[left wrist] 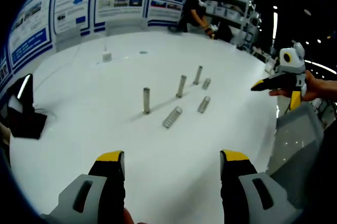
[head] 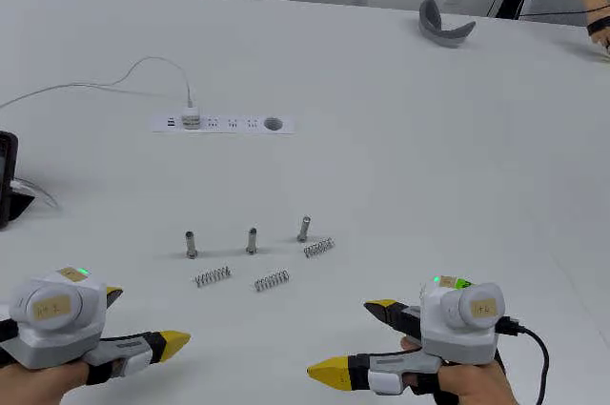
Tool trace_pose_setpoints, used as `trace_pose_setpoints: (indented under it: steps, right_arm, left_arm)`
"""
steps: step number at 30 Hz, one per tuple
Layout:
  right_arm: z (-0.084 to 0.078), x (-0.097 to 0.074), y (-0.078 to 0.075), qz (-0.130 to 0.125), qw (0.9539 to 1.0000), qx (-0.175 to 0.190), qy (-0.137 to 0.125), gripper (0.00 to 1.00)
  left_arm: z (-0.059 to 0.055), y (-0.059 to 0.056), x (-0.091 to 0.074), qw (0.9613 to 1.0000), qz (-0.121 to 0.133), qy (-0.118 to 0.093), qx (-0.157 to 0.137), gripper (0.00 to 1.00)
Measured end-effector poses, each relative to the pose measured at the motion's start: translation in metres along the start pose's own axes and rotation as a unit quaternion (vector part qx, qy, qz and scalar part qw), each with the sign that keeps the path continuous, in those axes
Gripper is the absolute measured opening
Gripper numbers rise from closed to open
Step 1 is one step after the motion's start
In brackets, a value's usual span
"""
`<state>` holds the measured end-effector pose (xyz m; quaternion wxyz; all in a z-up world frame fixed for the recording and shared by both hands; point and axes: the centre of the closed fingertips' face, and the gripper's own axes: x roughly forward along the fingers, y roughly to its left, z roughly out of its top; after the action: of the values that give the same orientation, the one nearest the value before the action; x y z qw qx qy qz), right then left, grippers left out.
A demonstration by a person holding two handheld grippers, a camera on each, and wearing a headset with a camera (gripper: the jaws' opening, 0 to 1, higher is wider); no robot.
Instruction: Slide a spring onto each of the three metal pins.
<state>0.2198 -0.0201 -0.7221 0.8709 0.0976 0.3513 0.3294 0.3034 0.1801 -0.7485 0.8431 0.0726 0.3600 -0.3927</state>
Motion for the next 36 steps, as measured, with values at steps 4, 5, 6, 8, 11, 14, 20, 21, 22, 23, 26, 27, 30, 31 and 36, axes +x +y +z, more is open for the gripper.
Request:
trace_pose_setpoints:
  steps: [4, 5, 6, 8, 11, 14, 20, 21, 22, 23, 26, 27, 30, 31, 36]
  right_arm:
    - [-0.001, -0.001, -0.001, -0.002, 1.0, 0.002, 0.001, 0.96]
    - [-0.002, -0.001, -0.001, -0.002, 1.0, 0.002, 0.001, 0.96]
    - [-0.002, -0.001, -0.001, -0.003, 1.0, 0.003, 0.001, 0.96]
    - [-0.002, -0.002, -0.001, -0.003, 1.0, 0.003, 0.001, 0.96]
    - [-0.002, -0.003, -0.002, -0.004, 1.0, 0.004, 0.001, 0.96]
    - [-0.003, -0.005, -0.002, -0.004, 1.0, 0.003, 0.003, 0.96]
    - [-0.002, -0.007, -0.003, -0.006, 1.0, 0.003, 0.002, 0.96]
    - [-0.001, -0.007, -0.003, -0.006, 1.0, 0.003, 0.002, 0.96]
    - [0.0, -0.007, -0.003, -0.006, 1.0, 0.003, 0.001, 0.96]
    - [0.0, -0.007, -0.003, -0.006, 1.0, 0.003, 0.0, 0.96]
    - [0.001, -0.007, -0.004, -0.007, 1.0, 0.004, 0.0, 0.96]
    - [0.001, -0.007, -0.005, -0.007, 1.0, 0.004, 0.0, 0.96]
    - [0.001, -0.007, -0.004, -0.007, 1.0, 0.004, 0.0, 0.96]
    - [0.001, -0.007, -0.005, -0.007, 1.0, 0.004, 0.0, 0.96]
    - [0.0, -0.007, -0.005, -0.007, 1.0, 0.004, 0.001, 0.96]
  left_arm:
    - [0.004, -0.001, 0.005, 0.9999, -0.008, 0.001, 0.009, 0.75]
    - [0.005, 0.0, 0.007, 0.9999, -0.01, 0.003, 0.013, 0.75]
    - [0.005, 0.0, 0.008, 0.9998, -0.011, 0.004, 0.016, 0.75]
    - [0.006, -0.001, 0.011, 0.9997, -0.015, 0.006, 0.019, 0.75]
    - [0.007, -0.002, 0.016, 0.9994, -0.02, 0.009, 0.027, 0.75]
    - [0.009, -0.004, 0.02, 0.9989, -0.025, 0.013, 0.038, 0.75]
    - [0.01, -0.009, 0.029, 0.9977, -0.037, 0.02, 0.053, 0.75]
    - [0.011, -0.009, 0.03, 0.9976, -0.038, 0.021, 0.055, 0.75]
    - [0.011, -0.01, 0.032, 0.9973, -0.04, 0.023, 0.057, 0.75]
    - [0.012, -0.011, 0.032, 0.9972, -0.041, 0.024, 0.057, 0.75]
    - [0.014, -0.013, 0.036, 0.9968, -0.046, 0.027, 0.06, 0.75]
    - [0.014, -0.014, 0.038, 0.9964, -0.048, 0.029, 0.063, 0.75]
    - [0.016, -0.016, 0.042, 0.9956, -0.053, 0.03, 0.07, 0.75]
    - [0.016, -0.016, 0.043, 0.9955, -0.054, 0.031, 0.071, 0.74]
    - [0.019, -0.016, 0.046, 0.9951, -0.056, 0.031, 0.075, 0.73]
